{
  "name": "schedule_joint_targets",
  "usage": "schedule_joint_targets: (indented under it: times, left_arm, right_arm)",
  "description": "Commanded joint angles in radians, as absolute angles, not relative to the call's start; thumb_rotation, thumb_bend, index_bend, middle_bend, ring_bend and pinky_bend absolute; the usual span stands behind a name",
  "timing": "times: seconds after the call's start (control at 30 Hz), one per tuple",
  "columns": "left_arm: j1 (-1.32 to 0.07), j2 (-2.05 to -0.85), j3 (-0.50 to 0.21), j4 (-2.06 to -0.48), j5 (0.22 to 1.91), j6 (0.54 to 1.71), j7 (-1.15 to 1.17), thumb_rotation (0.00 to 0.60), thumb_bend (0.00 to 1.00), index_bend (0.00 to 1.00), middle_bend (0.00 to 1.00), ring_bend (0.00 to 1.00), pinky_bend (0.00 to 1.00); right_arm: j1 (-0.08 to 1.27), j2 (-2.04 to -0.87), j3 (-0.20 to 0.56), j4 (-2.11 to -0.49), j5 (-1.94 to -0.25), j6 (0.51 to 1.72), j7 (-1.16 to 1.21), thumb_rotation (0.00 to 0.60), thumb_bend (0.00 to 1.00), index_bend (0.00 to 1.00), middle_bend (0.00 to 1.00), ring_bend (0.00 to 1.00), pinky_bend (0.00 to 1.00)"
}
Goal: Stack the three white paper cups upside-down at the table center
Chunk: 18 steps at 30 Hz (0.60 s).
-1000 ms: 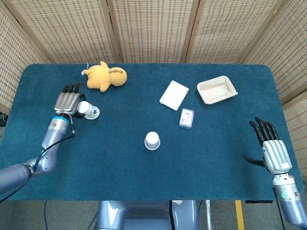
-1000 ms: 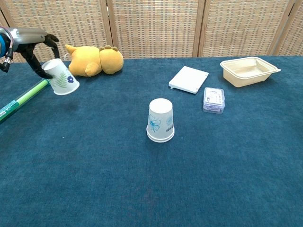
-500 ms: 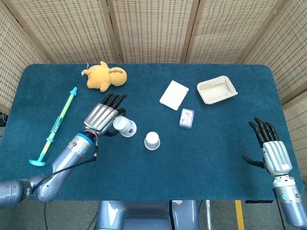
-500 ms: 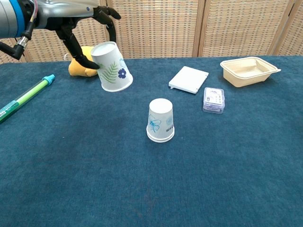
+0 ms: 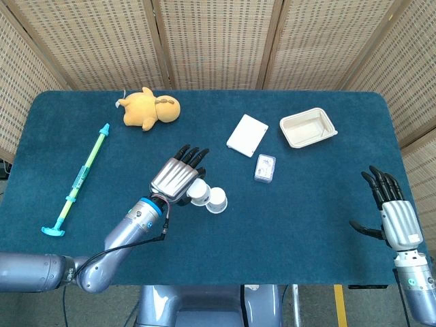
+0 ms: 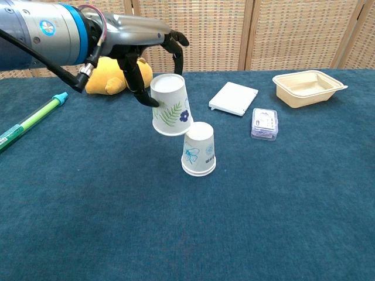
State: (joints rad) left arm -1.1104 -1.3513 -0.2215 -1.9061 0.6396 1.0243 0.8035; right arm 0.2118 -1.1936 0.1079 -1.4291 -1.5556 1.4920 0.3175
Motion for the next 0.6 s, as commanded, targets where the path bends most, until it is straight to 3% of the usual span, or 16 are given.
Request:
schedule_joint_targets:
  times: [0.03,0.6]
  left_arm:
    - [-1.135,-1.389,-0.216,-1.882,0.617,1.041,0.821,0.600,0.24,0.39,0.00,0.00,0.00]
    - [-1.193,-1.500,-0.230,-1.797,0.584,1.076,0.811,0.600,0.24,0.38,0.00,0.00,0.00]
  right_arm:
    - [0.211,-1.193,0.108,-1.428,-1.557,1.494,0.323,0.600,0.07,0.00,0.00,0.00,0.03]
    - [0.209,-1.189,0.109,-1.420,-1.557,1.496,0.349,0.600,0.07,0.00,0.00,0.00,0.03]
